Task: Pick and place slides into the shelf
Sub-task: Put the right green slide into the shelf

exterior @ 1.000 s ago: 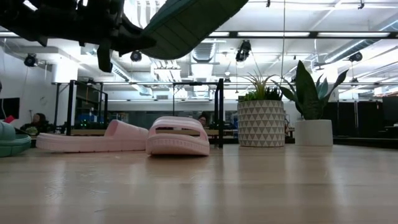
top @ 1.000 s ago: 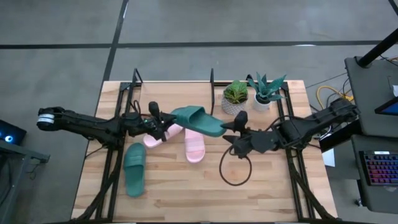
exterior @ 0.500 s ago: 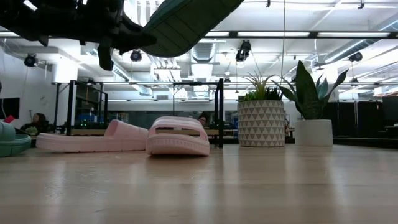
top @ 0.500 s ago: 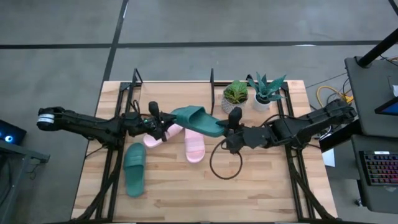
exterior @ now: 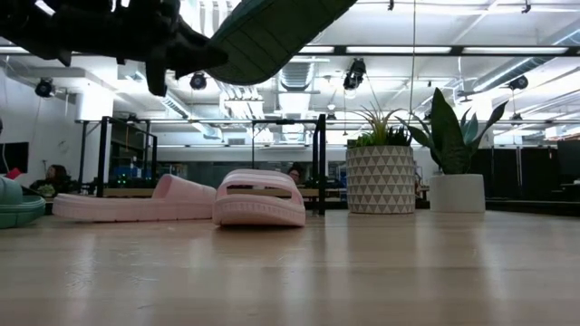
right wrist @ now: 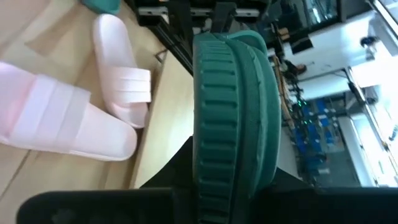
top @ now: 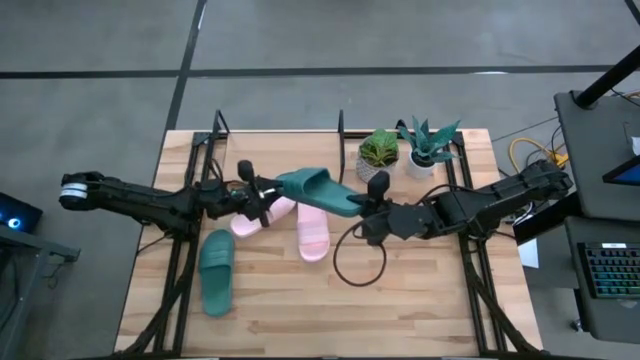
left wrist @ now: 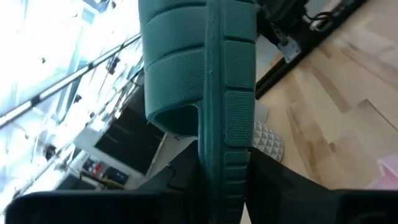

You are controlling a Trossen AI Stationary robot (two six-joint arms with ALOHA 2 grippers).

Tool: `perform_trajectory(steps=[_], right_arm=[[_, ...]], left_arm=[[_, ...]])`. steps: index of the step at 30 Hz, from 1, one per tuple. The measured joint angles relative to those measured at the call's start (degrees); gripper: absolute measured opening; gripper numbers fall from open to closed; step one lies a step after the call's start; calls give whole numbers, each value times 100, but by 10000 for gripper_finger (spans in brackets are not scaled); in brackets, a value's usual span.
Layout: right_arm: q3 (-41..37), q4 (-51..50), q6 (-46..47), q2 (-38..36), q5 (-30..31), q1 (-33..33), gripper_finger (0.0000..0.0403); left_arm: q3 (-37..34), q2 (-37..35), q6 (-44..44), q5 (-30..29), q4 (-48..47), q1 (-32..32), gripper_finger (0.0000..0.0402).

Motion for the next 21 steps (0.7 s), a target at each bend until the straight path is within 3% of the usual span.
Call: perform_trajectory(steps=[4,10,15,21], right_arm=[[0,101,37,14,137,-12,51],[63,180,513,15,715,-87,51],[63,279,965,37,918,-281,51],[63,544,1337,344,936,-671,51]], left_arm=[[97,0,-298,-736,20,-9,132],[179,-18,-428,-2136,-8,-2,245],[183,-44,-508,-2309,-28,-2,297],[188,-183,-891,-2419,-91,-7,306]])
